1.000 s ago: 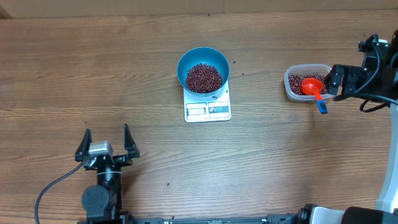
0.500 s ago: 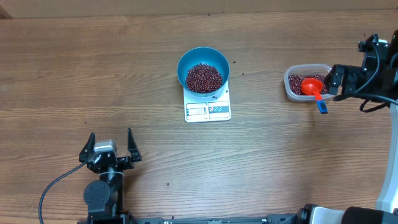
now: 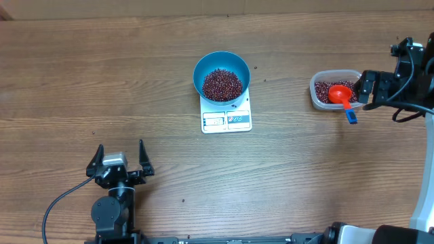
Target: Scoop item into bowl and weigh 150g on scale
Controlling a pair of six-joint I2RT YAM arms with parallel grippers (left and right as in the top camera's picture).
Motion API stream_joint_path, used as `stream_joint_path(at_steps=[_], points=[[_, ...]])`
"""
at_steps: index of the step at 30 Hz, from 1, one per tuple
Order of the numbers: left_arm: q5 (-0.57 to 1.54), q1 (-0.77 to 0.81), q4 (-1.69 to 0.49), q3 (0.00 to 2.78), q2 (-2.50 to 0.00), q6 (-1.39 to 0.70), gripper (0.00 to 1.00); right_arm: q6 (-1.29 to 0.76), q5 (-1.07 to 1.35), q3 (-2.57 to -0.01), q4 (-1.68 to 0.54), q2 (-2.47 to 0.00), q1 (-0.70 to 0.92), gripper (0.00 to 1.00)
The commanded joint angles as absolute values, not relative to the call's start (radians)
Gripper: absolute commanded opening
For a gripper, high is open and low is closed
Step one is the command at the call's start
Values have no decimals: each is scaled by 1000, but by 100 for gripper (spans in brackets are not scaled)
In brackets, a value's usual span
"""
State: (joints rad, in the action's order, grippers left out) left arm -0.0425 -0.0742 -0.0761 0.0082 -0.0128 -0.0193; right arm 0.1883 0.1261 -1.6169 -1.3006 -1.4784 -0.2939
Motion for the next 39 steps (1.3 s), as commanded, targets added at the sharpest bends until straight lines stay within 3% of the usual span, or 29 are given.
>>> stream_joint_path(at_steps=[1, 32, 39], points=[[-55, -80, -75, 5, -4, 0, 99, 196, 124, -1637, -1296, -1475, -295, 100], [-55, -80, -75, 5, -4, 0, 99, 195, 125, -1637, -1295, -1480, -295, 100], [-55, -80, -75, 5, -4, 0, 99, 187, 329, -1571, -1121, -1395, -286, 100]])
